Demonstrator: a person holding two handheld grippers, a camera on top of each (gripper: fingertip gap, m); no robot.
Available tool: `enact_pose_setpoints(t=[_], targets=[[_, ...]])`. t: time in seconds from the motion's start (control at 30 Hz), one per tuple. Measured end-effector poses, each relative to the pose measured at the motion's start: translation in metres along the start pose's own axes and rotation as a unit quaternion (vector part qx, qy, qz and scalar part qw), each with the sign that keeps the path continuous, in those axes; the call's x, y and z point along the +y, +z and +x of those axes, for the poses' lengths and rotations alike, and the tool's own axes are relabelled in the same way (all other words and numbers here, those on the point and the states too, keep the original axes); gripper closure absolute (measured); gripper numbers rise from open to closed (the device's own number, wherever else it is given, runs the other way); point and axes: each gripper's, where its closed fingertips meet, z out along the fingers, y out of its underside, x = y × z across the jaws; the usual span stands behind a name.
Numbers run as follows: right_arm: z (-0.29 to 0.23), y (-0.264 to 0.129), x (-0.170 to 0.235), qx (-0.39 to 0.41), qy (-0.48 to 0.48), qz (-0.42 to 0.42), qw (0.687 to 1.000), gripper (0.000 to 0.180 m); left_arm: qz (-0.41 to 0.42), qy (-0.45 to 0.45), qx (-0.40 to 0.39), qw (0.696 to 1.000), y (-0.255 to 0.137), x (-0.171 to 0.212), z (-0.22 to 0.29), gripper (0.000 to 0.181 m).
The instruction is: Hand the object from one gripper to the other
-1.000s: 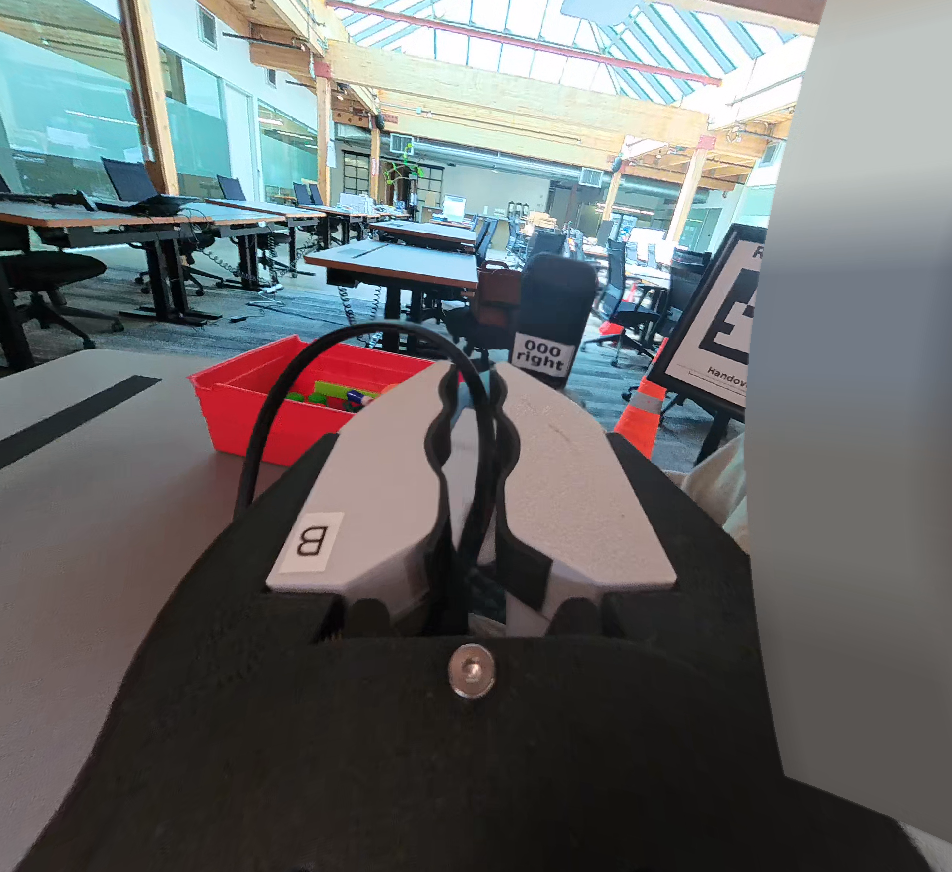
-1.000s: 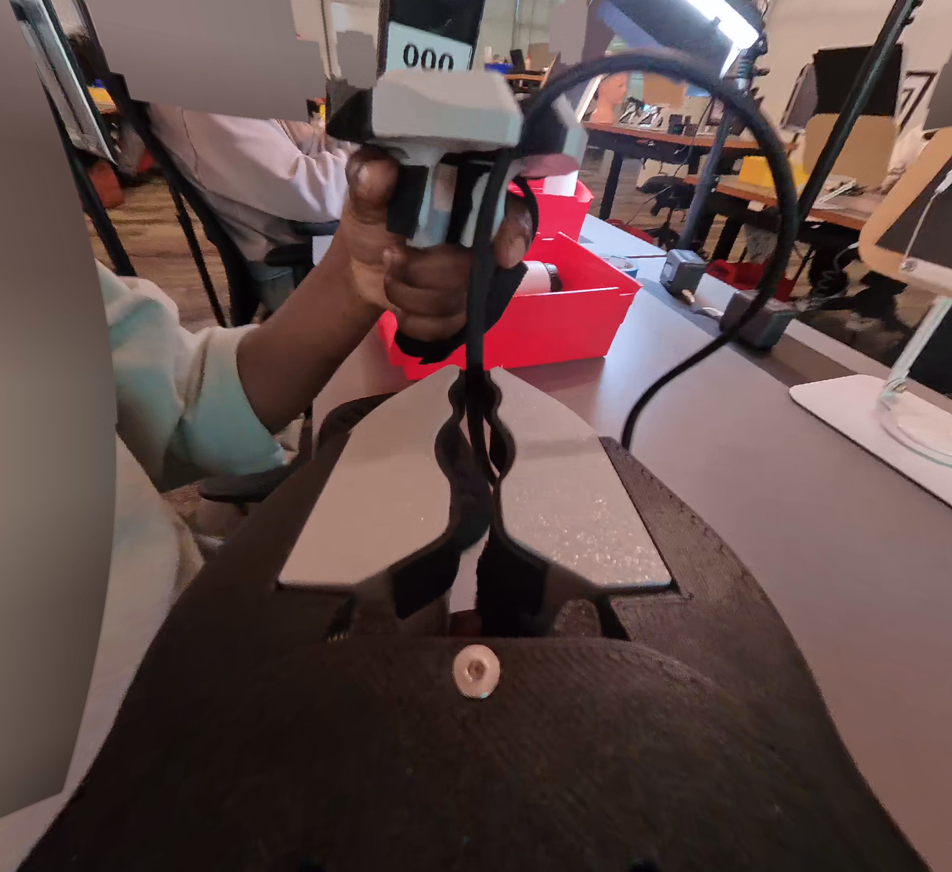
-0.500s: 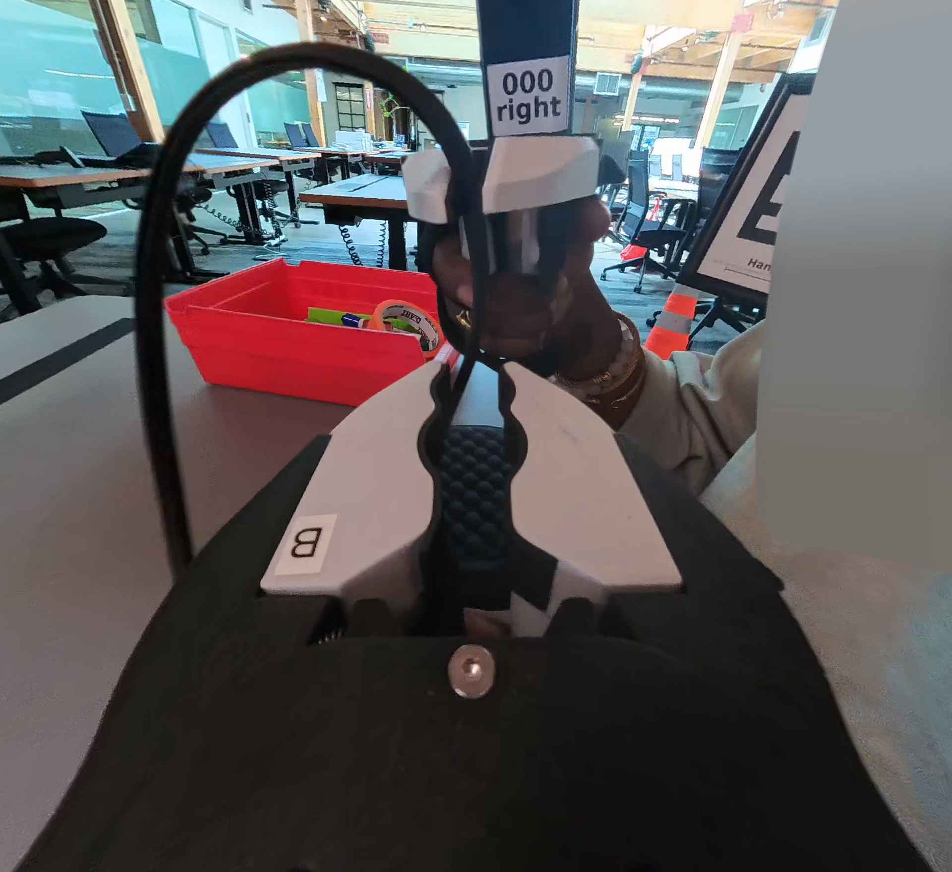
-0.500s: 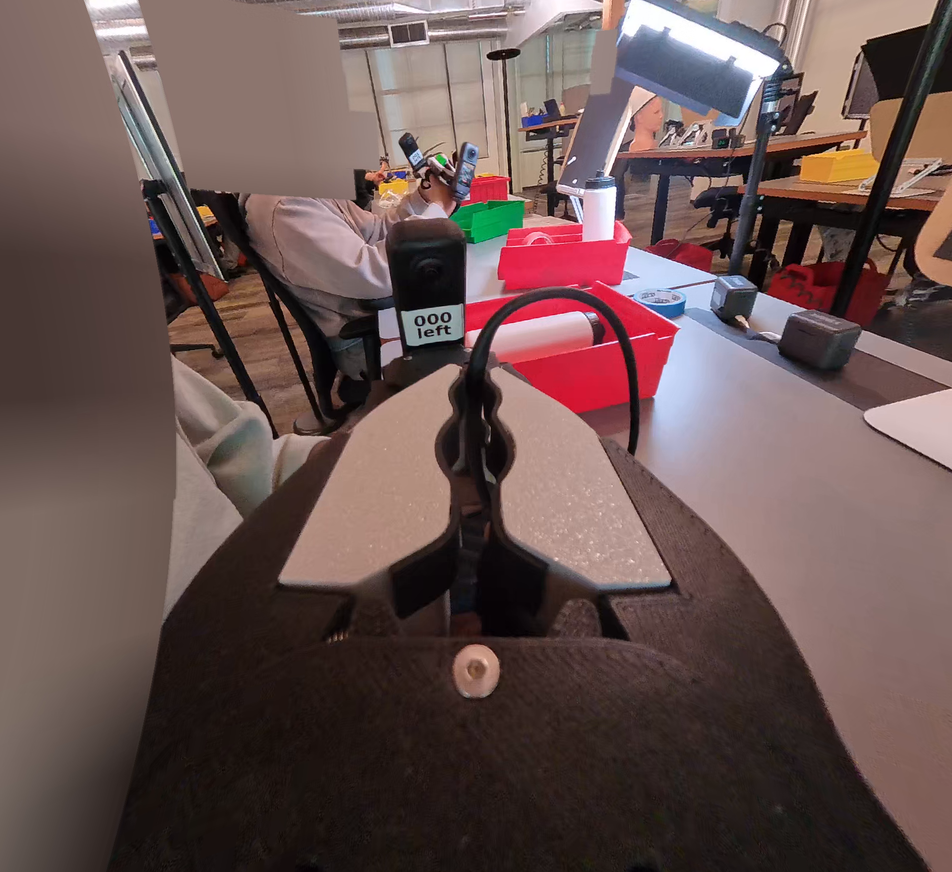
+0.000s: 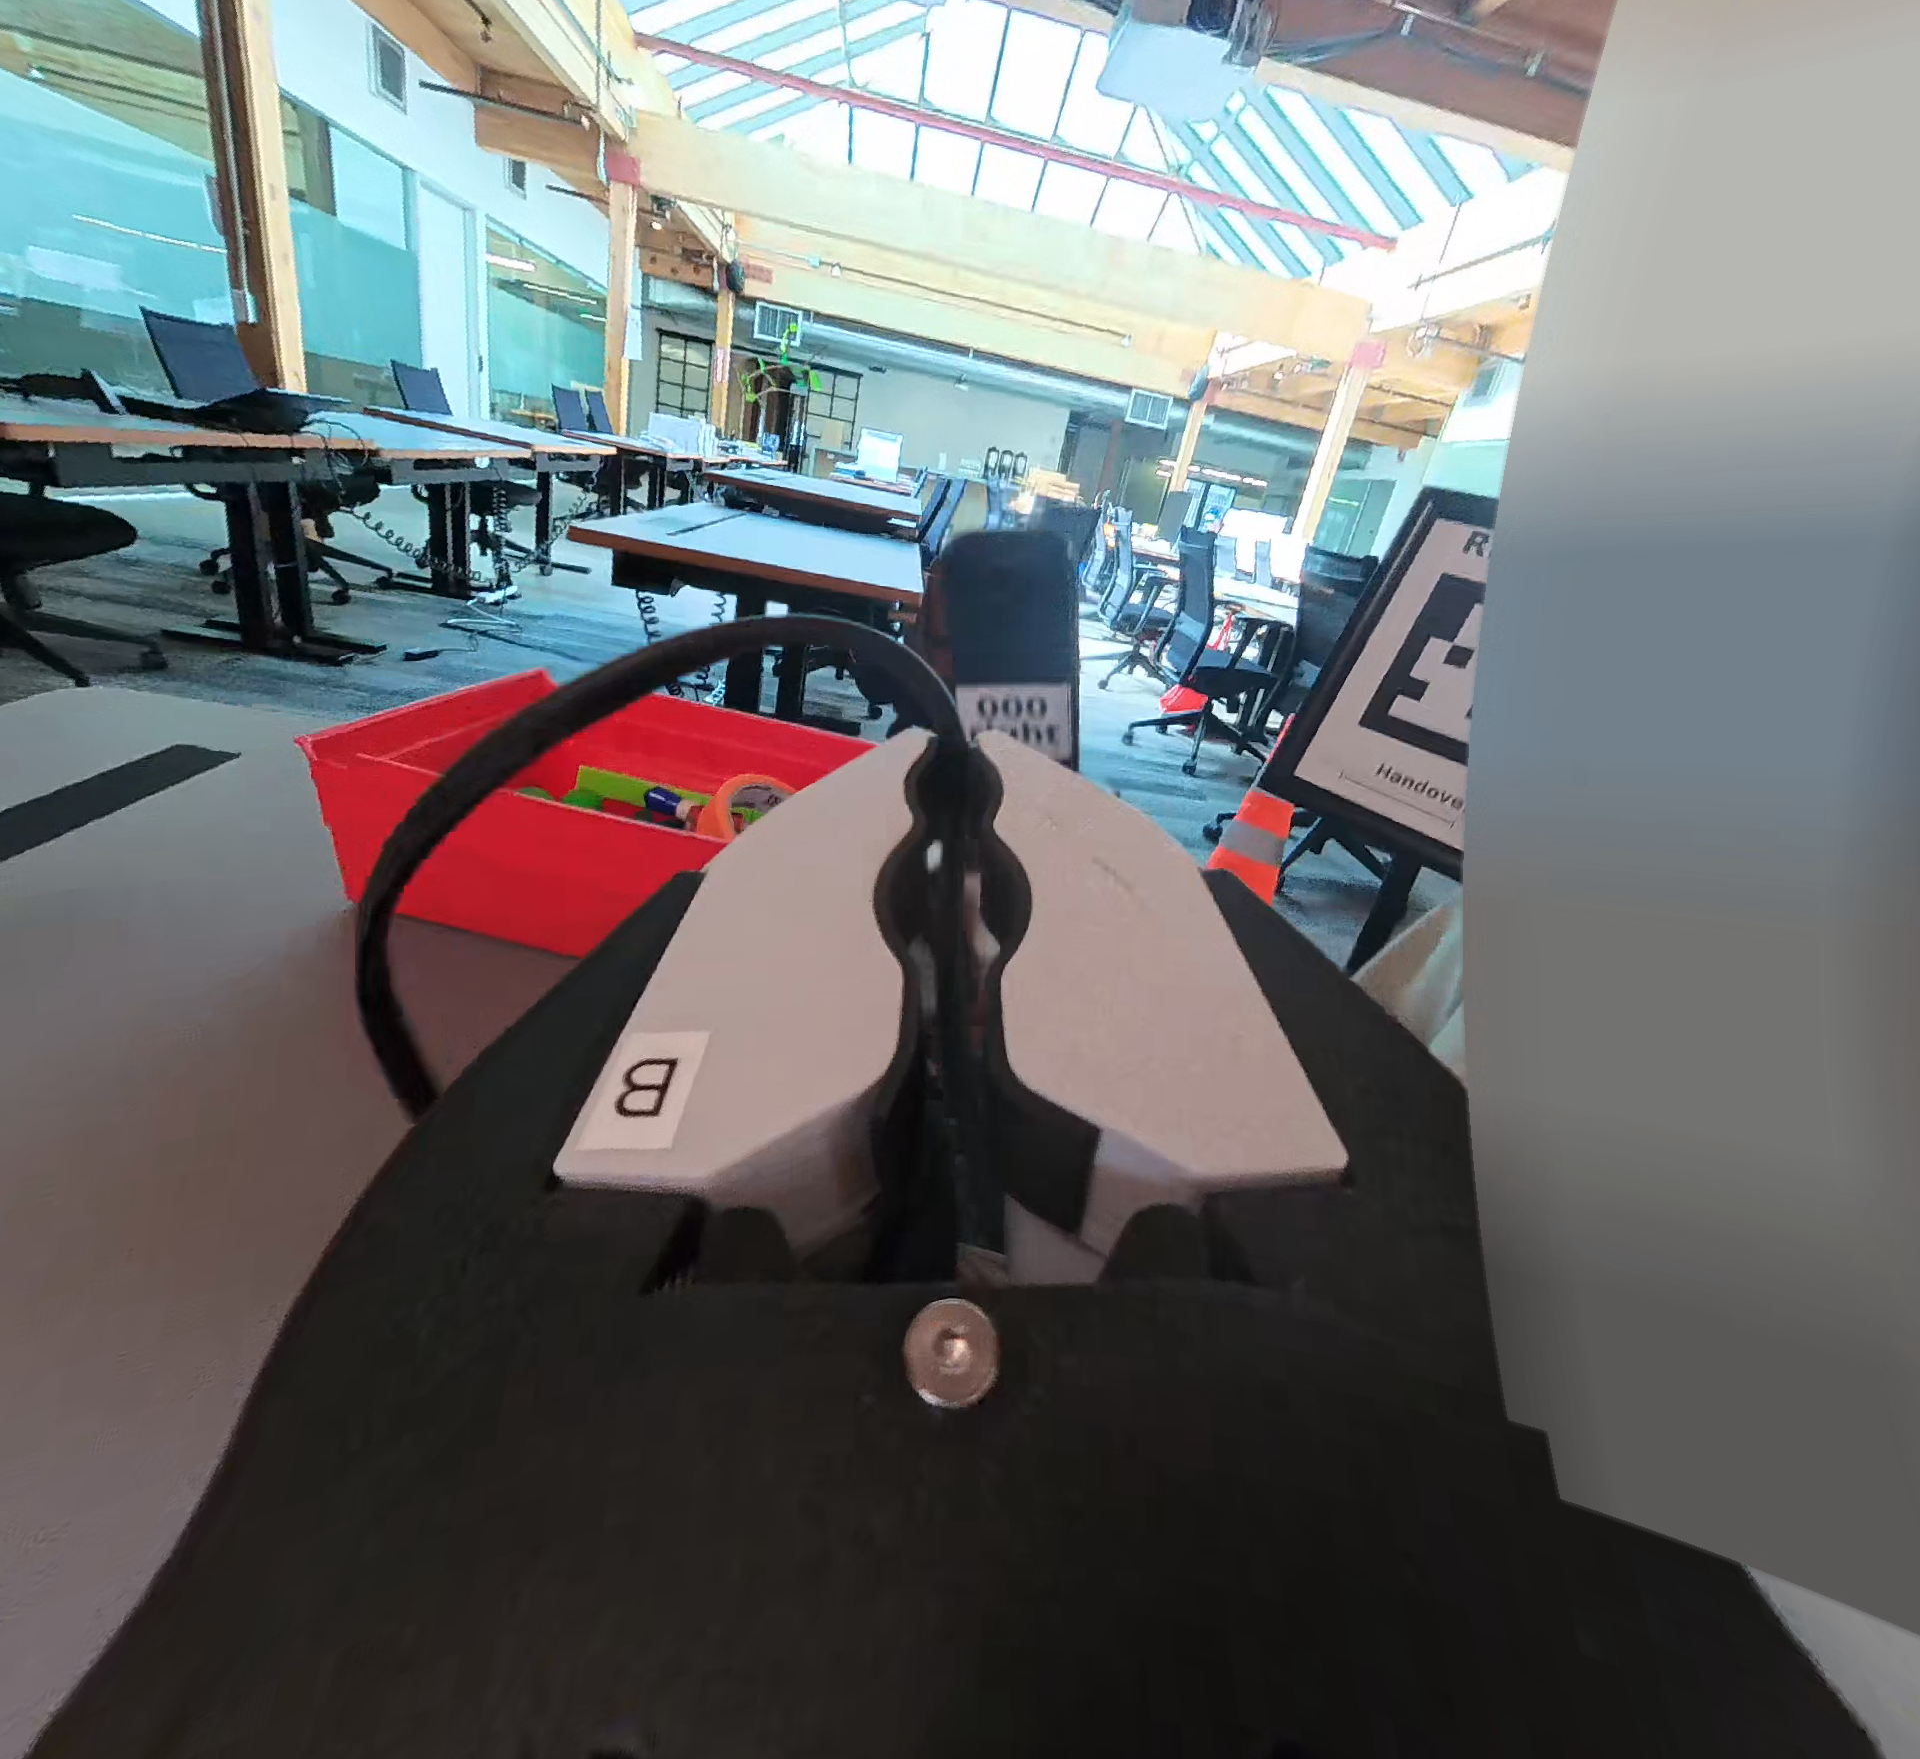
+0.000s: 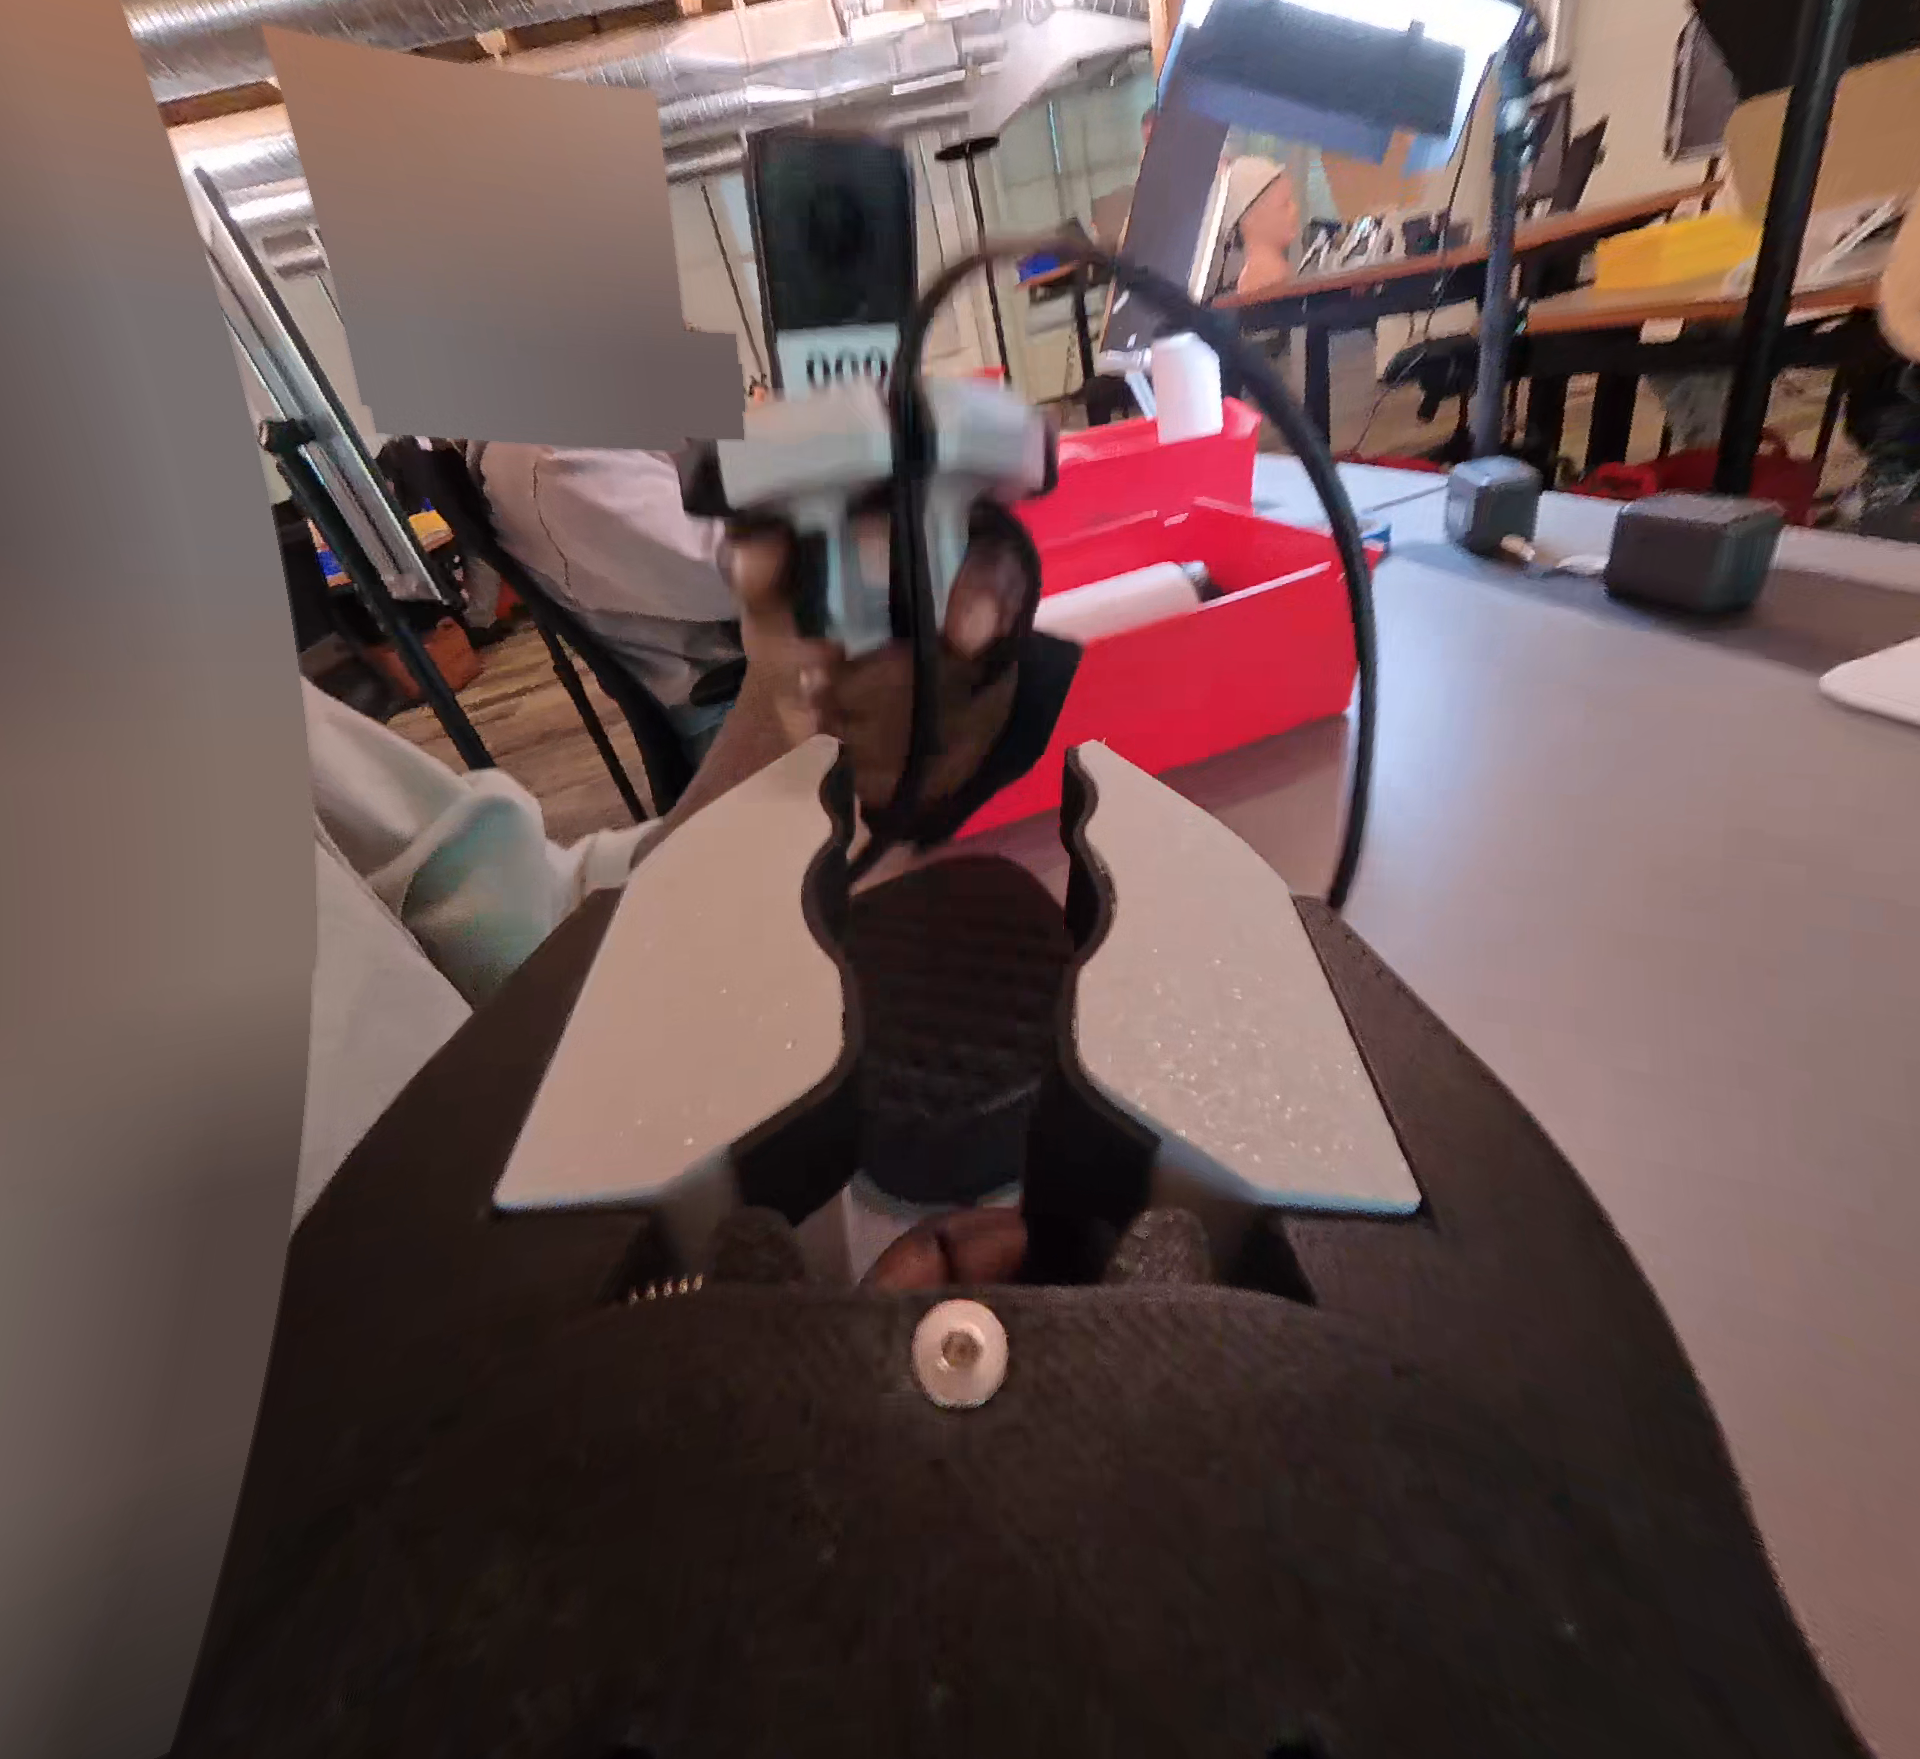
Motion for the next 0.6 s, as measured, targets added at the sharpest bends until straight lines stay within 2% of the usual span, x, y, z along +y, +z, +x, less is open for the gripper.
enact_pose_setpoints(t=[0.1,0.17,0.2,0.37,0.6], targets=[[-0.010,0.014,0.014,-0.022,-0.004,-0.024,0.999,0.144,0.000,0.010,-0.009,1.000,0.004,-0.005,-0.001,0.177],[-0.013,0.017,0.011,-0.024,-0.016,-0.023,0.999,0.171,0.004,0.010,-0.018,1.000,0.005,-0.007,-0.003,0.176],[-0.012,0.016,0.009,-0.016,-0.022,-0.028,0.999,0.173,0.011,0.008,-0.020,1.000,0.003,-0.009,-0.004,0.174],[-0.018,0.006,-0.014,-0.030,-0.016,-0.010,0.999,0.174,0.009,0.021,-0.043,0.999,-0.019,-0.004,-0.012,0.154],[-0.028,-0.006,-0.036,-0.052,0.004,0.001,0.999,0.174,0.027,0.111,-0.145,0.983,-0.057,0.004,-0.039,0.150]])
